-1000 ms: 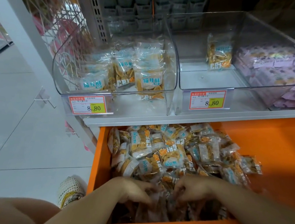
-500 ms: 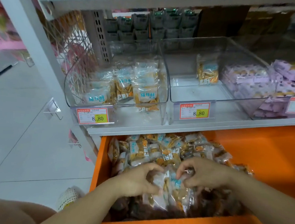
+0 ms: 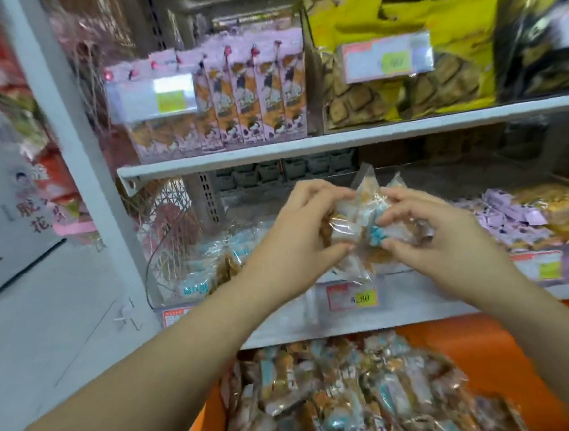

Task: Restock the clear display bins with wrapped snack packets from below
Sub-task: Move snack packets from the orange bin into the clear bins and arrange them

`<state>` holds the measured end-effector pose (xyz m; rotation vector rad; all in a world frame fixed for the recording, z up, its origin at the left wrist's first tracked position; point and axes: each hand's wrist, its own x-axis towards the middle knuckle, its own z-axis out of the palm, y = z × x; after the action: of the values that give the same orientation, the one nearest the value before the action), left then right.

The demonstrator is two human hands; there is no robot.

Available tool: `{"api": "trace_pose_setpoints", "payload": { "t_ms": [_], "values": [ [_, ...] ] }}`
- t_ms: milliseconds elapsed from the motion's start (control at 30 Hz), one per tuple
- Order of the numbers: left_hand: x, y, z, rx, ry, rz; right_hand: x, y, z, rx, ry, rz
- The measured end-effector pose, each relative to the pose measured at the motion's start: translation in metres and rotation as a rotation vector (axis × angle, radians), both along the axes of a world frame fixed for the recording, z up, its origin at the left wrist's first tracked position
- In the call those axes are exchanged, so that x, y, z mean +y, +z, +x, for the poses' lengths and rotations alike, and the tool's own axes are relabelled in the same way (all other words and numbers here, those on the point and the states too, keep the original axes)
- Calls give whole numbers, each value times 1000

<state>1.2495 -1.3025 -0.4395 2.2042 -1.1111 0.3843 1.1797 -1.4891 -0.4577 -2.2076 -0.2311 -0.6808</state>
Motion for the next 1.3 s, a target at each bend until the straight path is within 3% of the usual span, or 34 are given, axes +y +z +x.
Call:
{"api": "trace_pose_setpoints", "payload": {
  "t_ms": [167,333,467,567,733,833,1033,1233,1300],
  "values": [
    [-54,-18,49,83,5,100,-32,-41,47,55,-79,20],
    [-71,-37,75,326,81,42,-55,-57,63,291,-131,-50],
    [-72,-44,82,384,132,18,-61,-61,60,394,-143,-98],
    [-70,-44,82,395,149,-35,-63,-61,59,306,-198,-51],
    [-58,-38,73,516,147,-235,-58,-45,43,-95,-340,71],
    [-50,-28,60,641,81,-381,-52,-30,31,-135,-264,240],
    [-36,-29,46,796,7,-550,-40,-27,14,42,-48,728],
    [-34,-24,34,681,-76,-549,-30,-23,6,89,97,1054],
    [-37,-22,32,655,-64,-582,-27,-21,4,59,108,1066]
  ]
}}
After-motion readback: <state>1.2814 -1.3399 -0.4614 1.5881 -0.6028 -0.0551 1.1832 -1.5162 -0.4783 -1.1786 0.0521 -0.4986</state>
